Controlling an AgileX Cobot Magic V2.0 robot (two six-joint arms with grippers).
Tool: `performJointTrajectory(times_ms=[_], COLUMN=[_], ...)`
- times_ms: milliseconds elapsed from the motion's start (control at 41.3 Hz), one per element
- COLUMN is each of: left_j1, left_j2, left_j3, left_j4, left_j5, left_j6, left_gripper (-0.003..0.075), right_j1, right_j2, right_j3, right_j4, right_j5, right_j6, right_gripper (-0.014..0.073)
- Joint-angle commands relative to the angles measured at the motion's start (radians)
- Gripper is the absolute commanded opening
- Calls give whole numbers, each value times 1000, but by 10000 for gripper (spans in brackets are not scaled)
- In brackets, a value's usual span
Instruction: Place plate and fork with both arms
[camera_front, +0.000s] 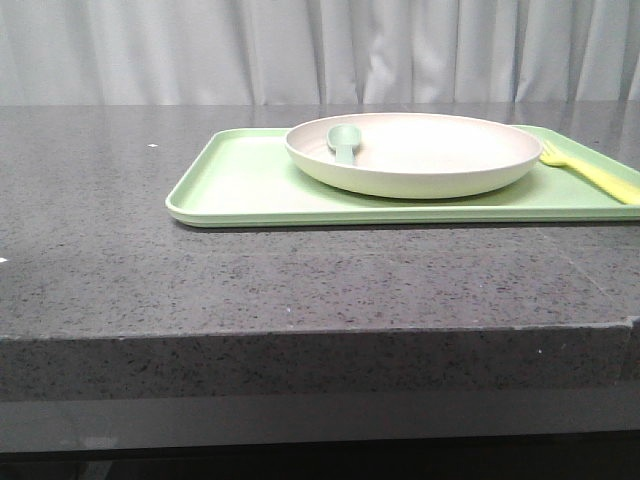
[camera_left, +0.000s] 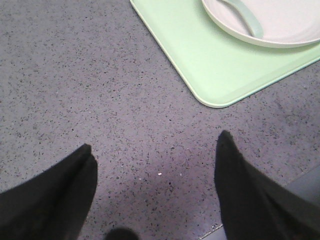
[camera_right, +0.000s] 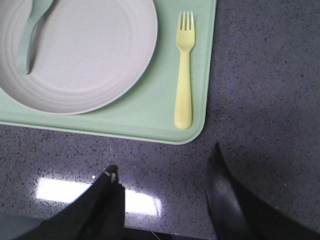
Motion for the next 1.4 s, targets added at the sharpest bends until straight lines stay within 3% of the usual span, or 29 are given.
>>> performJointTrajectory(times_ms=[0,460,920,1065,1210,1380], left_j1=[2,2,2,2,2,2], left_j2=[-8,-8,-8,-8,-8,-8], left_j3=[-27,-27,-27,-27,-27,-27], left_j4=[-20,-20,-20,-20,-20,-20], left_j5=[-57,-57,-49,-49,-49,-49], left_j6=[-3,-3,-3,-3,-3,-3], left_gripper=[484,484,474,331,136,-20], right_j1=[0,0,0,0,0,0], right_j2=[-114,-512,-560,-560,-560,-560], right_j3=[66,382,417,417,417,417], right_j4=[1,1,1,1,1,1], right_j5=[-102,-300,-305,-305,-304,-303], right_j6=[-28,-64,-64,-64,-64,-64], right_gripper=[395,395,395,347,125,-92])
